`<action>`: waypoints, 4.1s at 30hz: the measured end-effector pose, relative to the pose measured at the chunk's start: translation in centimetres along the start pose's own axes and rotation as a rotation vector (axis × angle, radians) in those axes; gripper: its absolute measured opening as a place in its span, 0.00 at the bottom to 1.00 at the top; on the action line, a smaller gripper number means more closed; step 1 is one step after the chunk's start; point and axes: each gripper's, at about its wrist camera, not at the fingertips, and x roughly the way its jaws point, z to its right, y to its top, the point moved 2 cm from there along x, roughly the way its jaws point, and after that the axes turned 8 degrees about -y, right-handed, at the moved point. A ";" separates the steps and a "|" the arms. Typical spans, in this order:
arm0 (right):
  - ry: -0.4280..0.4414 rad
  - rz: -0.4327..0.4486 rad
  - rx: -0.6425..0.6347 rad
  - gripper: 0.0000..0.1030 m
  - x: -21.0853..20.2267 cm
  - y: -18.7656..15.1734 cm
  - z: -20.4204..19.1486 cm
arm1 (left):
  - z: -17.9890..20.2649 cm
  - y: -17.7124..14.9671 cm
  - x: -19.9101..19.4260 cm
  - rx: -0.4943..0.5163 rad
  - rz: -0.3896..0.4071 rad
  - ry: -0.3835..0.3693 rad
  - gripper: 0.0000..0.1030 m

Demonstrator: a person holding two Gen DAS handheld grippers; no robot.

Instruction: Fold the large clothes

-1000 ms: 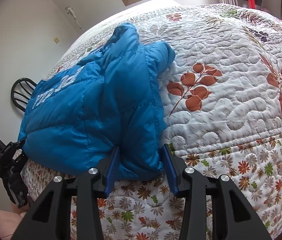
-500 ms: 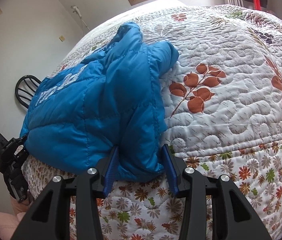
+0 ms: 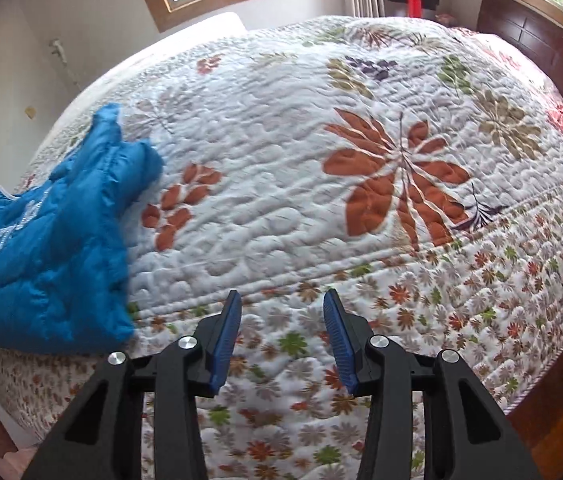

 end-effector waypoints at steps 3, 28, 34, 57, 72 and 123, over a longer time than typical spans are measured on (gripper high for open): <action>-0.023 -0.004 -0.009 0.43 0.4 -0.5 0.4 | 3.8 0.4 0.7 0.112 0.003 -0.009 0.20; -0.115 -0.005 -0.025 0.45 0.8 -0.3 -1.2 | 15.2 -9.7 17.5 0.380 -0.490 -0.269 0.34; -0.101 -0.009 -0.016 0.46 -0.1 -0.6 -1.8 | 16.1 -8.6 14.0 0.344 -0.480 -0.293 0.46; 0.085 0.206 -0.299 0.63 -12.8 0.5 -20.6 | 12.6 -2.5 6.1 0.340 -0.264 0.077 0.58; 0.107 -0.022 -0.310 0.76 -5.2 5.1 -25.7 | 9.1 -2.1 9.9 0.310 -0.327 0.133 0.60; 0.144 0.300 -0.126 0.52 -12.0 3.7 -10.2 | 17.1 -6.1 15.3 0.430 -0.426 0.006 0.46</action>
